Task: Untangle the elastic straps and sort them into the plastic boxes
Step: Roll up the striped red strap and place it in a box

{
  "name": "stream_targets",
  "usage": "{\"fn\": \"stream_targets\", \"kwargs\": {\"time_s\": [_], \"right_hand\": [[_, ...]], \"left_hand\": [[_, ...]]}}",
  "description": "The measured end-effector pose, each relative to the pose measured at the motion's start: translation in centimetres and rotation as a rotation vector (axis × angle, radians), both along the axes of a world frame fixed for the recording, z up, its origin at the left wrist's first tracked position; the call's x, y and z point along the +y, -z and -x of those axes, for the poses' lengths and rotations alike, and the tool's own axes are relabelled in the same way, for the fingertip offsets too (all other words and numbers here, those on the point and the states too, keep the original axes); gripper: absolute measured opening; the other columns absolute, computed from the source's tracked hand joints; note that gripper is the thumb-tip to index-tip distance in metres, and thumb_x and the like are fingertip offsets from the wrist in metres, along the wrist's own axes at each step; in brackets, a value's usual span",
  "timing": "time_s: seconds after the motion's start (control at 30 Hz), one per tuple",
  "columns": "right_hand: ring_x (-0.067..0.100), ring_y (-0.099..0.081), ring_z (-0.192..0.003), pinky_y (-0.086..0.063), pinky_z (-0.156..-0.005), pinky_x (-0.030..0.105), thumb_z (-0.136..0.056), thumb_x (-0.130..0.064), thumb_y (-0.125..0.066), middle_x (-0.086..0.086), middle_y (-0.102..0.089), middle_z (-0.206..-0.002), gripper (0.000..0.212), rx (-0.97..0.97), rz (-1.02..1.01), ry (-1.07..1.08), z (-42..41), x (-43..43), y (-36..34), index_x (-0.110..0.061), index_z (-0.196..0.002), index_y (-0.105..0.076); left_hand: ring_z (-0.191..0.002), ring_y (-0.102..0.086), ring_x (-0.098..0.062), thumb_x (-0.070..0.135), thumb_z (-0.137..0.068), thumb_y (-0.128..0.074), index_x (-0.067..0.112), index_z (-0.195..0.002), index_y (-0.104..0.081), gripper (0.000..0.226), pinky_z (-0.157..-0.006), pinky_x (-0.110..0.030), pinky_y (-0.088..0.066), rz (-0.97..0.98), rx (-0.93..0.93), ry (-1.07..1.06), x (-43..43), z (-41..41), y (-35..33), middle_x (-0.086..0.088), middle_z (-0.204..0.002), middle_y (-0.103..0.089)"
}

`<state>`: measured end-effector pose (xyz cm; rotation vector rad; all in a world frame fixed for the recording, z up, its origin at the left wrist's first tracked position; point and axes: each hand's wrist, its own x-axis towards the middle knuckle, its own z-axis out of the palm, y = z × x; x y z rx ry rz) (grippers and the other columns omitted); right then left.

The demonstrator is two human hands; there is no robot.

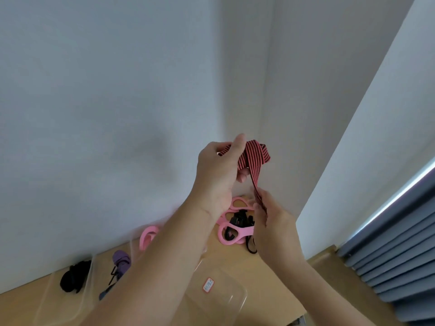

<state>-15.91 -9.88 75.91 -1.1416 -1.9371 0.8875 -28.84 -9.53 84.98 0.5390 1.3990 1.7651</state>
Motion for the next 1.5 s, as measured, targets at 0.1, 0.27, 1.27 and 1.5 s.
{"fn": "stream_targets", "kwargs": {"time_s": [0.1,0.27,1.27,1.5], "right_hand": [[-0.006,-0.063,-0.076,-0.043,-0.065,0.008,-0.101,-0.011,-0.052,-0.023,-0.069,-0.081,0.024,0.14,0.186,-0.023,0.2,1.3,-1.1,-0.029,-0.102,-0.067],[0.004,-0.071,-0.081,-0.054,-0.067,0.017,-0.093,-0.014,-0.066,-0.01,-0.076,-0.093,0.016,0.267,0.357,-0.071,-0.8,2.5,-1.4,-0.027,-0.1,-0.074],[0.009,-0.042,-0.051,-0.046,-0.045,0.018,-0.108,-0.017,-0.043,0.003,-0.048,-0.068,0.027,1.274,1.451,0.064,2.6,6.2,-4.3,-0.008,-0.083,-0.05],[0.004,-0.024,-0.038,-0.021,-0.03,0.014,-0.107,-0.019,-0.037,-0.007,-0.025,-0.062,0.037,1.182,1.227,0.166,3.8,6.8,-5.8,-0.02,-0.07,-0.035]], "left_hand": [[-0.053,-0.066,-0.023,0.028,-0.091,-0.077,0.005,-0.099,-0.057,0.031,-0.048,-0.028,-0.051,-0.029,0.192,0.014,-0.4,-0.6,0.0,-0.023,-0.087,-0.071],[-0.068,-0.077,-0.027,0.024,-0.091,-0.078,0.013,-0.102,-0.06,0.024,-0.063,-0.04,-0.063,-0.05,0.341,0.086,-1.5,0.4,-0.1,-0.017,-0.097,-0.073],[-0.12,-0.066,-0.037,0.015,-0.098,-0.057,0.0,-0.132,-0.064,0.039,-0.11,-0.052,-0.047,-0.142,-0.368,0.646,-8.4,1.8,6.4,-0.023,-0.129,-0.066],[-0.11,-0.069,-0.036,0.009,-0.103,-0.049,-0.006,-0.133,-0.06,0.036,-0.106,-0.059,-0.049,-0.176,-0.47,0.506,-7.2,1.8,5.4,-0.026,-0.123,-0.066]]}}
